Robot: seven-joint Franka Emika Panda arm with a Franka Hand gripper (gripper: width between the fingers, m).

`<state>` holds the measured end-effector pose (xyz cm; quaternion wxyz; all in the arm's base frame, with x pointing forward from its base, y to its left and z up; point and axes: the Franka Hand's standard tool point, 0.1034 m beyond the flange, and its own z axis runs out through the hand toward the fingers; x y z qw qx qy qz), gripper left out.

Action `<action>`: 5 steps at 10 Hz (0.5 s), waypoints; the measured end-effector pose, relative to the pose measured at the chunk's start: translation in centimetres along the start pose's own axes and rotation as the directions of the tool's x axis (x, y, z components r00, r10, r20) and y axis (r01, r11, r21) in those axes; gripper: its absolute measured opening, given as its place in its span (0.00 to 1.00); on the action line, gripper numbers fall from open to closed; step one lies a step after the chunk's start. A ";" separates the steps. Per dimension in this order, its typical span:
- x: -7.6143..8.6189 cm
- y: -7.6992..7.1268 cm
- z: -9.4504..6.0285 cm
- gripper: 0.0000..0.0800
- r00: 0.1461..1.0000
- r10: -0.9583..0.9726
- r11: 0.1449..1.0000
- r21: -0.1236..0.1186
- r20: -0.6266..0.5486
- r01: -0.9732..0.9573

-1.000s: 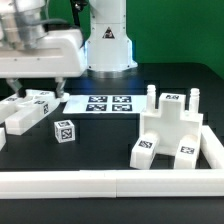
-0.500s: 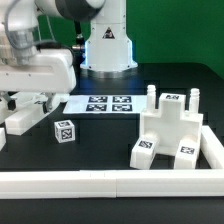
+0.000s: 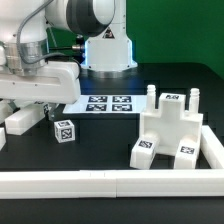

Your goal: Assemble chair

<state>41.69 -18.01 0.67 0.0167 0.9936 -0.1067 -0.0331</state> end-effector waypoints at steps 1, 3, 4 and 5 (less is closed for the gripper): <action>0.0 0.0 0.0 0.50 1.000 0.000 1.000 0.000 0.000 0.000; 0.0 0.0 0.0 0.35 1.000 0.000 1.000 -0.001 -0.001 0.000; 0.0 0.0 -0.1 0.35 1.000 0.000 1.000 0.002 0.002 0.000; 0.2 0.1 -0.8 0.35 1.000 0.006 1.000 0.019 0.013 -0.006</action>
Offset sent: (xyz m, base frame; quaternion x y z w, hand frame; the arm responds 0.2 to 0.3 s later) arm 0.0000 0.0000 0.0000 0.0000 0.0000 0.0000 1.0000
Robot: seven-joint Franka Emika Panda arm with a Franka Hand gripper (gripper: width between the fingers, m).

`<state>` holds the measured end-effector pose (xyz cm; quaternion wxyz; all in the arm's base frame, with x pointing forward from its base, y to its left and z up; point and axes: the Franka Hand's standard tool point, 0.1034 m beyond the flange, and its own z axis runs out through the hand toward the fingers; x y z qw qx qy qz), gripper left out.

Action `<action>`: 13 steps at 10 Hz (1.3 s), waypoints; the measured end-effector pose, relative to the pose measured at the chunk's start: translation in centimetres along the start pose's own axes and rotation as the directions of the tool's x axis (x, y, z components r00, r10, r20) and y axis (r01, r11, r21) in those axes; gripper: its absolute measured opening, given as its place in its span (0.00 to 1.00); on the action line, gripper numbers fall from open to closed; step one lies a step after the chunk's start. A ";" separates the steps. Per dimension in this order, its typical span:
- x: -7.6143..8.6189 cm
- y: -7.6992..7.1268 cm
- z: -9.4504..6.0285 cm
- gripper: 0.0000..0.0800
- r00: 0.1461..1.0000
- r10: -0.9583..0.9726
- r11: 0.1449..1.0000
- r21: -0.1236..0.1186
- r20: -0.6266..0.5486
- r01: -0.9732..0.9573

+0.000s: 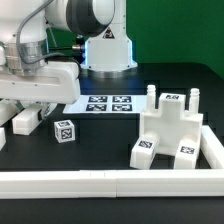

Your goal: Assemble chair

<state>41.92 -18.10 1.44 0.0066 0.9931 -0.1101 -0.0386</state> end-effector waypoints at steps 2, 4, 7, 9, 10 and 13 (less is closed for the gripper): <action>0.4 -0.8 -3.4 0.35 1.000 0.017 0.999 0.051 0.017 -0.018; 2.1 -3.6 -8.8 0.35 0.998 0.031 0.993 0.111 0.054 -0.037; 4.8 -10.7 -13.1 0.35 0.994 0.106 0.988 0.109 0.037 -0.110; 5.8 -14.5 -13.4 0.35 0.992 0.123 0.988 0.091 0.042 -0.126; 5.8 -14.3 -13.3 0.36 0.992 0.119 0.988 0.090 0.044 -0.122; 5.9 -14.7 -13.4 0.36 0.991 0.123 0.989 0.078 0.046 -0.127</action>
Offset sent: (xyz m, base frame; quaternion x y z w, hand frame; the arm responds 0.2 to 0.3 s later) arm 0.0538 0.0224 0.1000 0.0195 -0.0647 0.0145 0.9976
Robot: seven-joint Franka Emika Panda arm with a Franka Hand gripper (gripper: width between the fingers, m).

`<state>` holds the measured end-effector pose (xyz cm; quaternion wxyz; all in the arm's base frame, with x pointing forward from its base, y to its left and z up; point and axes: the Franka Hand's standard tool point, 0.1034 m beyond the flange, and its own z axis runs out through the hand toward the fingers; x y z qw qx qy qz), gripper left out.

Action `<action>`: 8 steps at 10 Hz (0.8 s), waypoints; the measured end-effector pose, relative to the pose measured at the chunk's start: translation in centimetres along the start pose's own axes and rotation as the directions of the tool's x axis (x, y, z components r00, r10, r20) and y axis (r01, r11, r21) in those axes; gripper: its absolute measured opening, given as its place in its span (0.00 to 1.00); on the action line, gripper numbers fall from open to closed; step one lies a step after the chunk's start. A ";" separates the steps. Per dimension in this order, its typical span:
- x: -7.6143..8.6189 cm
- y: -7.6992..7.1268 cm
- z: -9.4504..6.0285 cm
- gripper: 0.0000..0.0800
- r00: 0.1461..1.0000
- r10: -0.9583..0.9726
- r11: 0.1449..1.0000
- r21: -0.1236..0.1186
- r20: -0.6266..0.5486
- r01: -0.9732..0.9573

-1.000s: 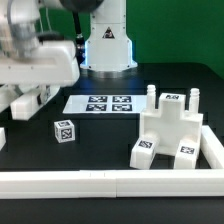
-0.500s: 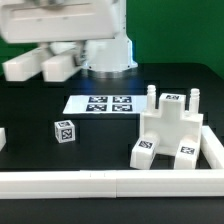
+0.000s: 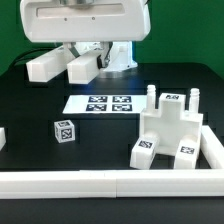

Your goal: Assemble chair

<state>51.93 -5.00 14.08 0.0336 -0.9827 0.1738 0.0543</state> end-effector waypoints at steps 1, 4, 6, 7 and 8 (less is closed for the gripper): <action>0.9 -2.2 -1.4 0.36 1.000 -0.022 0.999 -0.033 -0.016 0.022; 2.0 -10.9 -2.0 0.36 0.999 -0.043 0.997 -0.060 -0.029 0.041; 2.0 -11.0 -1.7 0.36 0.999 -0.040 0.998 -0.056 -0.032 0.038; 2.0 -11.0 -1.7 0.36 0.999 -0.041 0.998 -0.056 -0.031 0.039; 1.9 -11.3 -1.5 0.36 0.998 -0.043 0.997 -0.059 -0.036 0.041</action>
Offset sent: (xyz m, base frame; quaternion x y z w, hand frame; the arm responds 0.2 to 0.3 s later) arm 0.0501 0.0846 0.0125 -0.0544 -0.0087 -0.0122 0.9984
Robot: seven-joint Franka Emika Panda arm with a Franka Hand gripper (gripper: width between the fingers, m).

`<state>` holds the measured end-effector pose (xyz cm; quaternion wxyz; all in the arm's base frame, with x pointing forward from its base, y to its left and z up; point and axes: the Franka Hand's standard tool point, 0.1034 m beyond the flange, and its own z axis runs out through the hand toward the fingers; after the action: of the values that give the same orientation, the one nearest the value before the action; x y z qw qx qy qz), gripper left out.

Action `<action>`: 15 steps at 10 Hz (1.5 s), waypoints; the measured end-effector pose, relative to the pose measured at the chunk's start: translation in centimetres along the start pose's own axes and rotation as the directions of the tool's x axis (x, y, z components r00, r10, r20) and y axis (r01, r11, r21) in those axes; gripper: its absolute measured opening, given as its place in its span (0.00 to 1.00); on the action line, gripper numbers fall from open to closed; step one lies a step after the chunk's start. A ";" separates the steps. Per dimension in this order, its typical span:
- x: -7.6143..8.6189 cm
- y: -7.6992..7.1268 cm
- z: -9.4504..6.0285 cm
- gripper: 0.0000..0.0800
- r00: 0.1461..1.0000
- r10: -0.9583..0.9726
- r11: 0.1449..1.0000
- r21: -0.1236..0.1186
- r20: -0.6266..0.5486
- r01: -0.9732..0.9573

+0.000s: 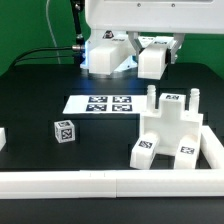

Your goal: Assemble chair

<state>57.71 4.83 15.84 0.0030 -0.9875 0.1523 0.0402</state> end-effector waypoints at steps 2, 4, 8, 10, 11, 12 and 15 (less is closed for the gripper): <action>0.0 -3.0 0.9 0.36 1.000 0.012 1.000 -0.005 -0.006 -0.012; 0.6 -6.4 1.7 0.36 0.998 0.064 0.998 -0.012 -0.019 -0.065; 0.2 -6.6 2.3 0.36 0.997 0.081 0.997 -0.017 -0.015 -0.082; -0.8 -5.9 3.1 0.36 0.998 0.054 0.998 -0.011 -0.024 -0.054; -1.4 -5.8 3.2 0.36 0.999 0.050 0.999 -0.011 -0.018 -0.050; -1.8 -5.8 3.5 0.36 0.999 0.048 0.999 -0.012 -0.018 -0.048; -1.0 -5.7 3.5 0.36 0.996 0.046 0.999 0.010 -0.073 -0.046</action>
Offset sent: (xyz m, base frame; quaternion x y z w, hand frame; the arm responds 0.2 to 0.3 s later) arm 0.0323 0.0579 -0.0132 -0.0433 0.0128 0.0515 0.9977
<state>58.26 10.63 12.43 0.0007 -0.9845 0.1752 0.0036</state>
